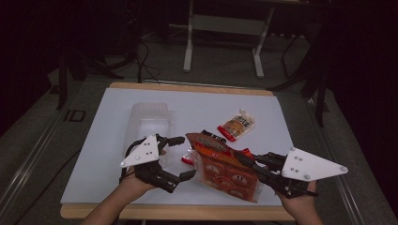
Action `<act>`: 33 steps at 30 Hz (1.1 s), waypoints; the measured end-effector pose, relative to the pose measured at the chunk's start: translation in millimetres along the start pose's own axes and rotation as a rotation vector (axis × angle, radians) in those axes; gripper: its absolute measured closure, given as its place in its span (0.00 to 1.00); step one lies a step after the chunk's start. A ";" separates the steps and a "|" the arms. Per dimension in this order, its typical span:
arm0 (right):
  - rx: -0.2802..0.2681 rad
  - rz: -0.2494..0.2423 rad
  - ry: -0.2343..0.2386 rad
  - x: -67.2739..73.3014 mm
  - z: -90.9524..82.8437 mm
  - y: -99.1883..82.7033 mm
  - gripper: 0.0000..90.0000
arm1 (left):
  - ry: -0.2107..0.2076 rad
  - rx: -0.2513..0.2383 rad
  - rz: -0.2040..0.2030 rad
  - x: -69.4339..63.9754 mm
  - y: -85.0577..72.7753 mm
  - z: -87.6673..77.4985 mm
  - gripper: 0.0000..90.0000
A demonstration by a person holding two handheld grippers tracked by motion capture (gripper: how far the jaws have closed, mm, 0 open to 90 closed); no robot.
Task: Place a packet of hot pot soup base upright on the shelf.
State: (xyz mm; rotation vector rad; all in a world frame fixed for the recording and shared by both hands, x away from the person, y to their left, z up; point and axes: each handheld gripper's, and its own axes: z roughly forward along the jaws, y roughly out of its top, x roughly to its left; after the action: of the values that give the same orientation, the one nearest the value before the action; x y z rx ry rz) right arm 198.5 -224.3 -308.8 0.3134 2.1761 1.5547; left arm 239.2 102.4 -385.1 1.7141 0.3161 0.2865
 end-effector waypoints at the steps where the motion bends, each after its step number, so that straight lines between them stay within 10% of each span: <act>1: 0.001 0.000 0.005 0.5 0.6 0.1 1.00 | 0.000 0.004 0.007 0.2 1.3 1.4 0.07; 15: 0.005 -0.002 0.038 6.1 9.9 -2.4 1.00 | -0.106 0.027 0.073 5.6 12.3 15.7 0.46; 23: -0.013 -0.001 0.045 6.0 9.1 0.5 1.00 | -0.218 0.112 0.057 4.0 -5.4 31.4 0.49; 33: -0.018 0.006 0.046 3.0 7.1 -0.6 0.99 | -0.278 0.085 0.066 2.9 -7.8 34.4 0.76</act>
State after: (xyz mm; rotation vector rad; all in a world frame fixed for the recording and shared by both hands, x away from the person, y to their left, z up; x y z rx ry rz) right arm 199.3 -217.3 -311.9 0.2815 2.1961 1.5987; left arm 254.1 73.2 -398.4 1.8237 0.0686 0.0812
